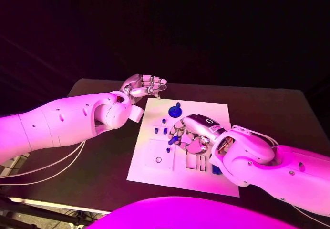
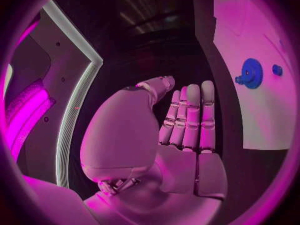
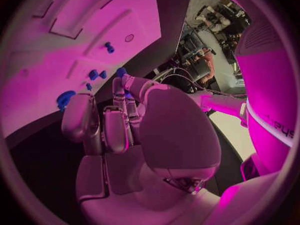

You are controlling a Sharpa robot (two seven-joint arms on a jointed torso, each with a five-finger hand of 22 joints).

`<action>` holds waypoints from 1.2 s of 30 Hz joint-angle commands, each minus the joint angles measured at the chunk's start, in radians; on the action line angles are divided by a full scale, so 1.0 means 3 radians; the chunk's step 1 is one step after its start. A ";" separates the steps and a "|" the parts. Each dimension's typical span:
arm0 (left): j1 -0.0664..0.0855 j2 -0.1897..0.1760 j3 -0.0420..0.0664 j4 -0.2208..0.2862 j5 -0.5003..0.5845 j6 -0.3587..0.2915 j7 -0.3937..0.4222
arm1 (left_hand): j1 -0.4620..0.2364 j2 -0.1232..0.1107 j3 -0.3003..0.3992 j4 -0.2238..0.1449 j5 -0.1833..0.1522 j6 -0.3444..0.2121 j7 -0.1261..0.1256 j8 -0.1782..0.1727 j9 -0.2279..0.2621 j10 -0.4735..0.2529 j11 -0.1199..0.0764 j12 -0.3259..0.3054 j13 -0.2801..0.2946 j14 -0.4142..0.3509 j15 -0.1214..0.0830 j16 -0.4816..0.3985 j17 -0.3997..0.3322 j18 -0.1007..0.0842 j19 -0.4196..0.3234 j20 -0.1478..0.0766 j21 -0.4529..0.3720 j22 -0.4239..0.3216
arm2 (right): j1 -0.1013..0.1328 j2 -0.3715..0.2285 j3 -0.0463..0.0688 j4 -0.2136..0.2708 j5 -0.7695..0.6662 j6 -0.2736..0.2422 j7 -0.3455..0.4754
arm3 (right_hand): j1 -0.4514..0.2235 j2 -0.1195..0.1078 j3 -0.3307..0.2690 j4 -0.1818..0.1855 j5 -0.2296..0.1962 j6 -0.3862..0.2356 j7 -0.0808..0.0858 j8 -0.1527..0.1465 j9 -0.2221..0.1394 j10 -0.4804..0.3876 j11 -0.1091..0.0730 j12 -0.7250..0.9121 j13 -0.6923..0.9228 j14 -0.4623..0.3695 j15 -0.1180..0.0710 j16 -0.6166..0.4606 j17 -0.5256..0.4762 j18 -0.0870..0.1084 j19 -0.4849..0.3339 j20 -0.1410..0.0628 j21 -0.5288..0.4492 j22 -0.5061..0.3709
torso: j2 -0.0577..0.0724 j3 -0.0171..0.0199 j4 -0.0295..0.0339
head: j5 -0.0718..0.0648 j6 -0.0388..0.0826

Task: Assemble the parts on the task board

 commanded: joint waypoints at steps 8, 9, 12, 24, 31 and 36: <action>0.0004 0.0020 0.0002 -0.0003 0.0016 0.0061 0.0012 | 0.0006 0.0029 -0.0022 0.0002 0.0005 -0.0023 0.0008 0.0021 0.0003 -0.0022 0.0003 0.0013 0.0003 -0.0027 -0.0006 -0.0013 -0.0005 0.0043 -0.0008 0.0023 -0.0018 -0.0004 | -0.0202 0.0322 -0.0031 -0.0221 -0.0005 0.0009 0.0227 | -0.0022 0.0021 0.0038 -0.0010 0.0027 0.0003 0.0021 0.0071 0.0210 0.0061 -0.0068 -0.0026 0.0007 0.0090 -0.0019 0.0010 -0.0008 -0.0050 -0.0006 -0.0019 -0.0027 0.0496 | 0.0003 -0.0001 0.0004 | 0.0062 -0.0002; 0.0004 0.0020 0.0002 -0.0003 0.0016 0.0062 0.0012 | 0.0006 0.0029 -0.0022 0.0002 0.0005 -0.0023 0.0008 0.0021 0.0003 -0.0022 0.0003 0.0013 0.0003 -0.0027 -0.0006 -0.0013 -0.0005 0.0043 -0.0008 0.0023 -0.0018 -0.0004 | -0.0208 0.0335 -0.0034 -0.0234 -0.0009 0.0015 0.0229 | -0.0022 0.0021 0.0038 -0.0010 0.0027 0.0003 0.0021 0.0071 0.0210 0.0061 -0.0068 -0.0026 0.0007 0.0090 -0.0019 0.0010 -0.0008 -0.0050 -0.0006 -0.0019 -0.0027 0.0496 | 0.0003 -0.0001 0.0004 | 0.0062 -0.0002; 0.0004 0.0022 0.0002 -0.0003 0.0016 0.0064 0.0010 | 0.0006 0.0029 -0.0022 0.0002 0.0005 -0.0023 0.0008 0.0021 0.0003 -0.0022 0.0003 0.0013 0.0003 -0.0027 -0.0006 -0.0013 -0.0005 0.0043 -0.0008 0.0023 -0.0018 -0.0004 | -0.0233 0.0390 -0.0047 -0.0300 -0.0033 0.0063 0.0225 | -0.0025 0.0022 0.0043 -0.0014 0.0031 0.0000 0.0023 0.0071 0.0213 0.0060 -0.0067 -0.0028 0.0009 0.0090 -0.0018 0.0010 -0.0008 -0.0050 -0.0008 -0.0019 -0.0032 0.0495 | 0.0003 0.0000 0.0004 | 0.0065 -0.0010; 0.0004 0.0019 0.0002 0.0001 0.0016 0.0068 0.0008 | 0.0006 0.0029 -0.0022 0.0002 0.0005 -0.0023 0.0008 0.0021 0.0003 -0.0022 0.0003 0.0013 0.0003 -0.0027 -0.0006 -0.0013 -0.0005 0.0043 -0.0008 0.0023 -0.0018 -0.0004 | -0.0281 0.0457 -0.0066 -0.0425 -0.0064 0.0235 0.0127 | -0.0028 0.0022 0.0045 -0.0016 0.0032 -0.0001 0.0024 0.0071 0.0214 0.0060 -0.0066 -0.0030 0.0010 0.0090 -0.0017 0.0010 -0.0009 -0.0048 -0.0011 -0.0019 -0.0041 0.0493 | 0.0003 0.0004 0.0002 | 0.0077 -0.0030; 0.0004 0.0020 0.0002 -0.0001 0.0016 0.0072 0.0003 | 0.0006 0.0029 -0.0022 0.0002 0.0005 -0.0023 0.0008 0.0021 0.0003 -0.0022 0.0003 0.0013 0.0003 -0.0027 -0.0006 -0.0013 -0.0005 0.0043 -0.0008 0.0023 -0.0018 -0.0004 | -0.0289 0.0466 -0.0068 -0.0434 -0.0045 0.0344 0.0127 | -0.0033 0.0021 0.0047 -0.0020 0.0034 -0.0002 0.0027 0.0073 0.0218 0.0063 -0.0064 -0.0031 0.0012 0.0090 -0.0016 0.0009 -0.0010 -0.0048 -0.0011 -0.0018 -0.0042 0.0494 | 0.0003 0.0003 0.0000 | 0.0072 -0.0030; 0.0004 0.0021 0.0002 0.0000 0.0016 0.0077 0.0001 | 0.0006 0.0029 -0.0022 0.0002 0.0005 -0.0023 0.0008 0.0021 0.0003 -0.0022 0.0003 0.0013 0.0003 -0.0027 -0.0006 -0.0013 -0.0005 0.0043 -0.0008 0.0023 -0.0018 -0.0004 | -0.0300 0.0476 -0.0070 -0.0473 -0.0111 0.0344 0.0065 | -0.0033 0.0021 0.0047 -0.0020 0.0034 -0.0002 0.0027 0.0073 0.0218 0.0063 -0.0064 -0.0031 0.0012 0.0090 -0.0016 0.0009 -0.0010 -0.0048 -0.0011 -0.0018 -0.0042 0.0494 | 0.0001 0.0003 0.0001 | 0.0073 -0.0030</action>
